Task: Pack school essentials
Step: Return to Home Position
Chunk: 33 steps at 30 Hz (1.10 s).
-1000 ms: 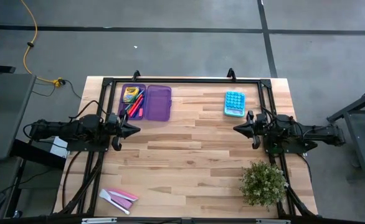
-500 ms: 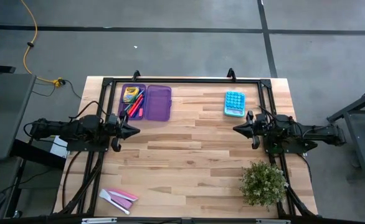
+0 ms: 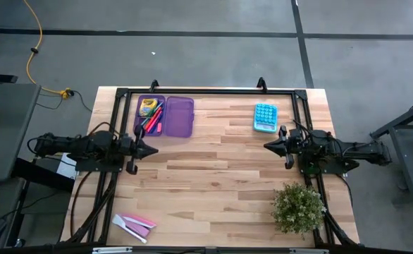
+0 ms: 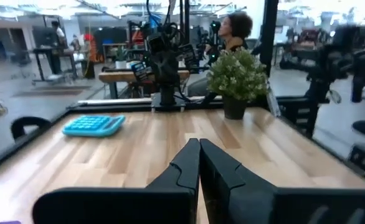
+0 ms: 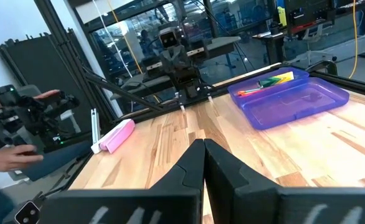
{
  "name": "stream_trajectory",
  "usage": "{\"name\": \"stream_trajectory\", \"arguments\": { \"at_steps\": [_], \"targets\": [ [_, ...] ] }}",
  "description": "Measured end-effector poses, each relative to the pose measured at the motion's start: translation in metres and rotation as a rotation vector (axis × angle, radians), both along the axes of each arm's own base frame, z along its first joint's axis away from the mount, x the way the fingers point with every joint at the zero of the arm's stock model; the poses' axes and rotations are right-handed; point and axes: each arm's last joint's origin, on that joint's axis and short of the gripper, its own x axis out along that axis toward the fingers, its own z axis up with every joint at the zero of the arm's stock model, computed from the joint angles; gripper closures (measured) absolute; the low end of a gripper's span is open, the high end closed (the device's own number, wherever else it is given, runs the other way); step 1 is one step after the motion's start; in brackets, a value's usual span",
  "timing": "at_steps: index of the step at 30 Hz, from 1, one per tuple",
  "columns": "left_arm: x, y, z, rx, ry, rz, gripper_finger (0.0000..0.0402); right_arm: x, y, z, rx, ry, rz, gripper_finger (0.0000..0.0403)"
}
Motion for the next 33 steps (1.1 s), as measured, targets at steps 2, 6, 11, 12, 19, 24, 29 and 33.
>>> {"name": "stream_trajectory", "arguments": {
  "at_steps": [2,6,11,12,19,24,29,33],
  "targets": [
    [0.0000,0.0000,0.0000,0.030,0.001,0.001,0.0401,0.0000,0.0000,0.0000,0.000,0.000,0.000,0.0402],
    [0.0000,0.0003,0.0001,0.003,-0.001,0.004,0.0401,0.0000,0.0000,0.0000,0.000,0.000,0.000,0.0402],
    [0.0007,0.0004,-0.0008,-0.011,0.010,0.004,0.0401,0.0000,0.0000,0.0000,0.000,0.000,0.000,0.0402],
    [0.0007,0.0004,-0.0009,-0.011,0.011,0.005,0.0401,0.0000,0.0000,0.0000,0.000,0.000,0.000,0.0402],
    [0.0007,0.0005,-0.0008,-0.011,0.010,0.006,0.0401,0.0000,0.0000,0.0000,0.000,0.000,0.000,0.0402],
    [0.0007,0.0005,-0.0008,-0.011,0.010,0.006,0.0401,0.0000,0.0000,0.0000,0.000,0.000,0.000,0.0402],
    [0.0007,0.0005,-0.0008,-0.011,0.010,0.006,0.0401,0.0000,0.0000,0.0000,0.000,0.000,0.000,0.0402],
    [0.0007,0.0005,-0.0008,-0.011,0.010,0.006,0.0402,0.0000,0.0000,0.0000,0.000,0.000,0.000,0.0402]
  ]
}}
